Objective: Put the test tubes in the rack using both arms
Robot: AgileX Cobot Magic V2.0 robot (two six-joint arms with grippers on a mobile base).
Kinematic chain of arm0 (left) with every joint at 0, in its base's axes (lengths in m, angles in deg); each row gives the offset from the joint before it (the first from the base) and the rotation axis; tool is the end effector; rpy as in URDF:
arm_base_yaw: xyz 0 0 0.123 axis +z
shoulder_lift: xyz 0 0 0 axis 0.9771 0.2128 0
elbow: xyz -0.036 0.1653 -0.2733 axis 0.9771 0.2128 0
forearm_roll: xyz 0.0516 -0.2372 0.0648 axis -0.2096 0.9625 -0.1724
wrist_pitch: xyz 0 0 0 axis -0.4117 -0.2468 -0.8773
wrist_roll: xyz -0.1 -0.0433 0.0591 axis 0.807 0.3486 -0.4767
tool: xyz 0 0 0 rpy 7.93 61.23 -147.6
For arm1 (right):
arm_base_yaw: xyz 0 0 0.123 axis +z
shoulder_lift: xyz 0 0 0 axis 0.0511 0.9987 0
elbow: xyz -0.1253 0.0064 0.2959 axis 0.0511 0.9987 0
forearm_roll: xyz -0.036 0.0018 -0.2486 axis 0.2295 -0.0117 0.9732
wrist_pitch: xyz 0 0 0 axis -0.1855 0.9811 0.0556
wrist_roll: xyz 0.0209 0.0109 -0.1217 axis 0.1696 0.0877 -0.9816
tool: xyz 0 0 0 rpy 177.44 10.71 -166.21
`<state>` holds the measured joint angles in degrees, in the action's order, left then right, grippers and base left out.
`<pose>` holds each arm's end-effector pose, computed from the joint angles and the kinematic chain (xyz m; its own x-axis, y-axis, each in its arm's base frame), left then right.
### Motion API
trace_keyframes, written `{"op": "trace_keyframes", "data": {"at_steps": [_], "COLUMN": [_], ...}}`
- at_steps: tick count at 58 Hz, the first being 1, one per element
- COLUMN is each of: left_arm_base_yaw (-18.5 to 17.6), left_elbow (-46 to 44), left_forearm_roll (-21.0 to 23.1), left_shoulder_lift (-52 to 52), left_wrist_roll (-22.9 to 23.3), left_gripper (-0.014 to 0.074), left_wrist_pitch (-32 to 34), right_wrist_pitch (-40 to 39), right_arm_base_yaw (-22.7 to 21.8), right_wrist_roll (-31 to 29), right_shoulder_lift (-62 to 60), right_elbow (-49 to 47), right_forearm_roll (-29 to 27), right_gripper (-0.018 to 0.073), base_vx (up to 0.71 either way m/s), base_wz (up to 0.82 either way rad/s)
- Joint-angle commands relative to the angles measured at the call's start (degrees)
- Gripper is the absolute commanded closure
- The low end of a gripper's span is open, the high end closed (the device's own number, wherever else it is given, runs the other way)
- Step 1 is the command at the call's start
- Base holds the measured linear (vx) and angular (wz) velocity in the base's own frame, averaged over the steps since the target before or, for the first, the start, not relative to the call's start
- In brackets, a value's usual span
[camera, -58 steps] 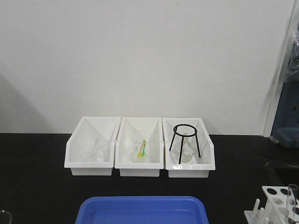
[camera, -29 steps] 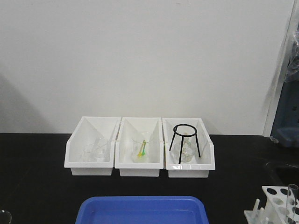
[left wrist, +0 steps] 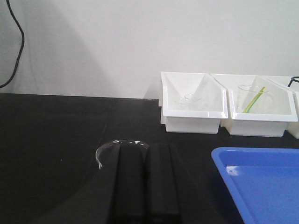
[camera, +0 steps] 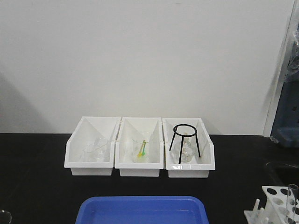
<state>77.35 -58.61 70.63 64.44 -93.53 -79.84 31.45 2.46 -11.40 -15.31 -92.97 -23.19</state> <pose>0.0525 -0.0016 0.1972 -0.0027 -0.0597 -0.9982 0.0160 0.9981 -0.0597 0.1720 0.0014 0.4126 -0.0490 -0.1026 -0.9935 -0.0191 0.9946 -0.1018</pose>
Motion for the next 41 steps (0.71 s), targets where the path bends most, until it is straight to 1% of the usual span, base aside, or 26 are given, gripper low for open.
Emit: {"op": "trace_keyframes", "data": {"at_steps": [1,28,35,38,41], "left_arm_base_yaw": [0.0,0.0,0.0,0.0,0.0], "left_elbow": [-1.5,-1.5,-1.5,-1.5,-1.5], "left_forearm_roll": [0.5,0.5,0.5,0.5,0.5], "left_shoulder_lift": [-0.7,-0.7,-0.7,-0.7,-0.7], "left_wrist_roll": [-0.1,-0.1,-0.1,-0.1,-0.1], "left_gripper": [0.0602,0.0602,0.0602,0.0602,0.0602], "left_wrist_pitch": [4.2,4.2,4.2,4.2,4.2], "right_wrist_pitch": [-4.8,-5.0,-6.2,-7.7,-10.0], "right_arm_base_yaw": [-0.3,-0.3,-0.3,-0.3,-0.3], "right_wrist_roll": [-0.7,-0.7,-0.7,-0.5,0.2], "right_shoulder_lift": [-0.5,-1.0,-5.3,-7.7,-10.5], "right_elbow": [-1.9,-1.4,3.2,6.6,10.8], "right_forearm_roll": [0.4,1.0,3.1,4.6,5.0], "right_gripper": [0.0124,0.0136,0.0160,0.0173,0.0196], "base_vx": [0.00,0.00,0.00,0.00,0.00], "base_wz": [0.00,0.00,0.00,0.00,0.00]}}
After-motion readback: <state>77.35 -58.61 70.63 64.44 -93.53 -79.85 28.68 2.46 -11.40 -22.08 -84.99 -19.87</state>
